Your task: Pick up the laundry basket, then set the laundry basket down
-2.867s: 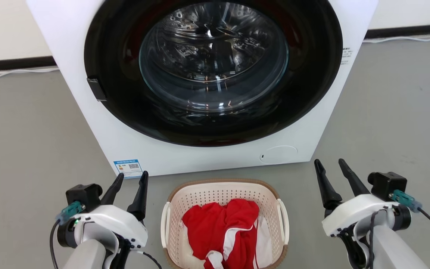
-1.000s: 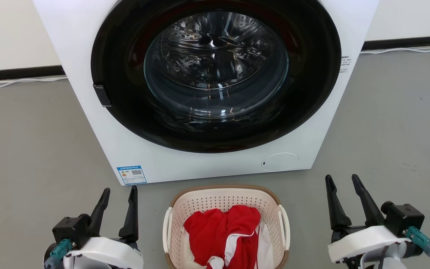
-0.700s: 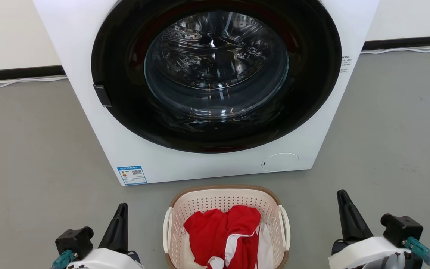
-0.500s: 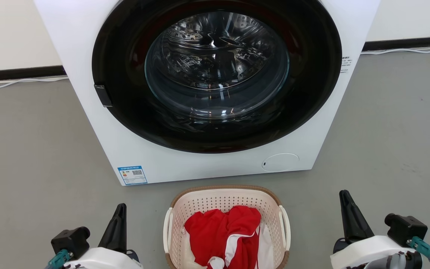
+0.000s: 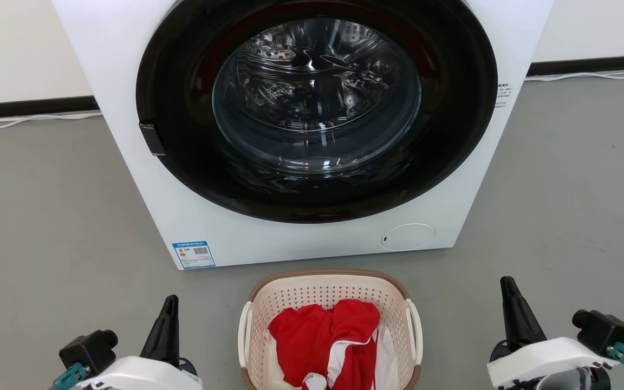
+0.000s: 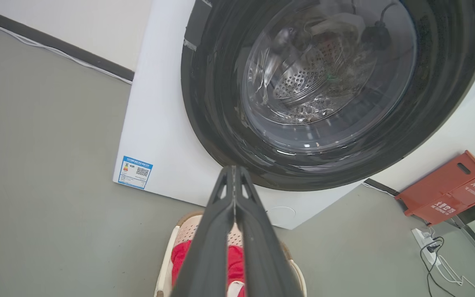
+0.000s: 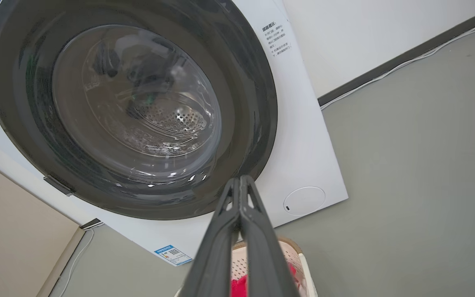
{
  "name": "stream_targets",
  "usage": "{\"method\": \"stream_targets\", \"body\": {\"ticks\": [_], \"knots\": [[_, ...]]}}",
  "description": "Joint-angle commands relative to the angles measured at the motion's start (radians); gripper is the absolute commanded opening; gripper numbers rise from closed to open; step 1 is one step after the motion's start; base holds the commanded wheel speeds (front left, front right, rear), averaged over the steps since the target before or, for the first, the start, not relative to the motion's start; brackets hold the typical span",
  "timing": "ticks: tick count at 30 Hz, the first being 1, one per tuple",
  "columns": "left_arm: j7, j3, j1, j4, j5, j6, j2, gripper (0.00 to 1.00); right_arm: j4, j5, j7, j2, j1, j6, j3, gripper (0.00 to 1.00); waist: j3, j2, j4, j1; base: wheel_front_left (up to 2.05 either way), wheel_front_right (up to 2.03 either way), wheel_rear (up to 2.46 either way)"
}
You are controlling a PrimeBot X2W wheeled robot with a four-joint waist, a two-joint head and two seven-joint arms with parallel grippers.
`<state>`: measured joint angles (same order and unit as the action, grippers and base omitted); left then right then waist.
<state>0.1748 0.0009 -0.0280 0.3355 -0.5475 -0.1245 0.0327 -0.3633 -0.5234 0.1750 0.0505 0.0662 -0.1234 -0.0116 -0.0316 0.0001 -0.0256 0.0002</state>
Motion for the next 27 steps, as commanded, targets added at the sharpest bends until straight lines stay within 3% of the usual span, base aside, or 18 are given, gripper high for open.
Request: {"method": "stream_targets", "body": {"ticks": [1,27], "knots": [[-0.003,0.014,-0.038,-0.030,-0.021,-0.001,0.006,0.00,0.032,-0.022,-0.005,0.002,0.032,-0.002,-0.004,0.00,0.000,-0.0001,0.000,-0.0002,0.00,0.00,0.00],[-0.078,0.040,-0.049,-0.046,-0.296,-0.003,0.009,0.00,0.055,-0.302,-0.080,0.002,0.035,-0.003,-0.030,0.00,0.008,-0.0001,0.007,-0.0002,0.00,0.00,0.00]]}}
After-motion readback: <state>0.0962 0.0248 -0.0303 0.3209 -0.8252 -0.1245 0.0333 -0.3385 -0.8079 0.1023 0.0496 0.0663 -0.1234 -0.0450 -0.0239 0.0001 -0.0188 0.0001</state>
